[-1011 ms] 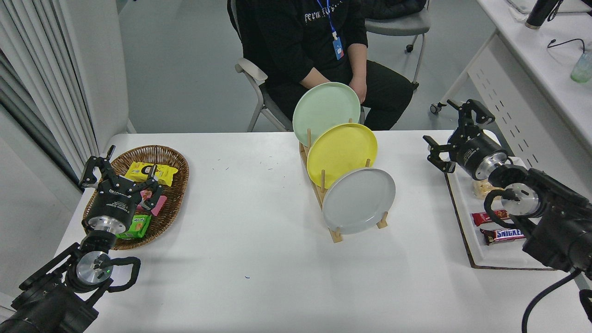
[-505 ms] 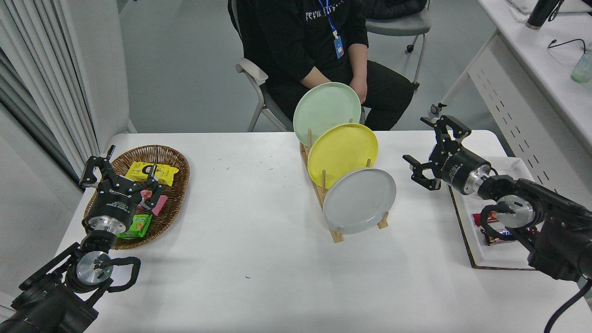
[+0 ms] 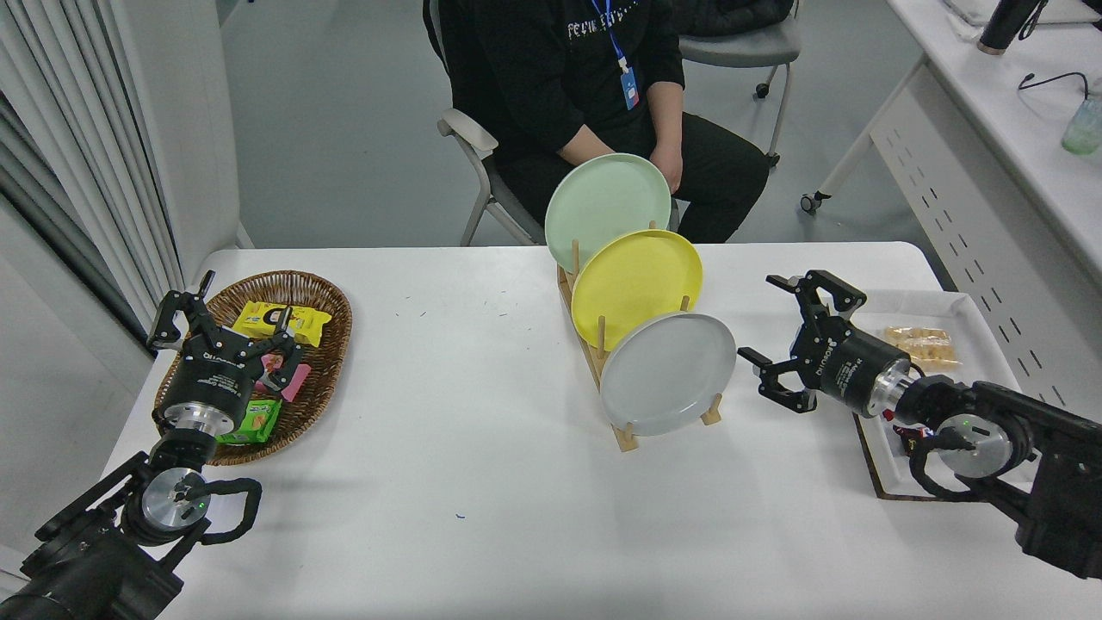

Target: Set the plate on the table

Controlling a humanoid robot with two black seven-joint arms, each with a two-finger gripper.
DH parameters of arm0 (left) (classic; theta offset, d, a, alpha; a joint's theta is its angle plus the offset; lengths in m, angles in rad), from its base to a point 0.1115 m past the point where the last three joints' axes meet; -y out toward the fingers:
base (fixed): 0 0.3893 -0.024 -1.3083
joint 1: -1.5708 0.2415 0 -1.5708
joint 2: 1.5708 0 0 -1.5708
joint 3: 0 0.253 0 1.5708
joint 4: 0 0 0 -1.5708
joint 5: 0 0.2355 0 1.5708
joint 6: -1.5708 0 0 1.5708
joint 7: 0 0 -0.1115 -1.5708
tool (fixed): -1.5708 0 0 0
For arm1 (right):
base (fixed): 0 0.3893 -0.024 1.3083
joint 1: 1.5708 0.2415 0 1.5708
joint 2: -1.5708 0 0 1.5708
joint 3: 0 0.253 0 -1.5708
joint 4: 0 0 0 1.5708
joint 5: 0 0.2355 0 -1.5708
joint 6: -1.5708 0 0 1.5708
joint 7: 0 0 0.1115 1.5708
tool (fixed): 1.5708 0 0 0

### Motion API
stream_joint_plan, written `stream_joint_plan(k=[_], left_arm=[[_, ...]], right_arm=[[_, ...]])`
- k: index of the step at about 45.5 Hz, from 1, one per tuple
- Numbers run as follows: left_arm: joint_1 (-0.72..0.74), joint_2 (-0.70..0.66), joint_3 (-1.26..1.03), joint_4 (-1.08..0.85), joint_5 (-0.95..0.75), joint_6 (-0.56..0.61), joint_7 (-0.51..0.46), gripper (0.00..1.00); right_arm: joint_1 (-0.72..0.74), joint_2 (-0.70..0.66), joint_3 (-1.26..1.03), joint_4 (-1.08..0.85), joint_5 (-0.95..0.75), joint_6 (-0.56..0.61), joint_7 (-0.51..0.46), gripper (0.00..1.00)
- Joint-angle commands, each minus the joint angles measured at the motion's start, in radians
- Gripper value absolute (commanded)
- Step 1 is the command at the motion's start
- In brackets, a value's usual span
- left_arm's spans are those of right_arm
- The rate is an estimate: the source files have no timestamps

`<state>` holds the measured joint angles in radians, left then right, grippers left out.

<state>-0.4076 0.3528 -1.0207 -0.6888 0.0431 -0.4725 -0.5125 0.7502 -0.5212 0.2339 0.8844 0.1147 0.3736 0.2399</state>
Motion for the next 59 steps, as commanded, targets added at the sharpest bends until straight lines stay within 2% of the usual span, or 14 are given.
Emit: stream_joint_plan(k=[1, 14, 59], left_arm=[[0.0, 0.0, -0.001, 0.0, 0.0, 0.0, 0.0, 0.98], [0.0, 0.0, 0.001, 0.0, 0.0, 0.0, 0.0, 0.98], [0.0, 0.0, -0.001, 0.0, 0.0, 0.0, 0.0, 0.98]], right_arm=[[-0.019, 0.023, -0.001, 0.022, 0.017, -0.031, 0.001, 0.99], [-0.022, 0.056, 0.012, 0.019, 0.065, -0.062, 0.002, 0.99], [-0.028, 0.06, 0.073, 0.011, 0.065, -0.111, 0.003, 0.99]])
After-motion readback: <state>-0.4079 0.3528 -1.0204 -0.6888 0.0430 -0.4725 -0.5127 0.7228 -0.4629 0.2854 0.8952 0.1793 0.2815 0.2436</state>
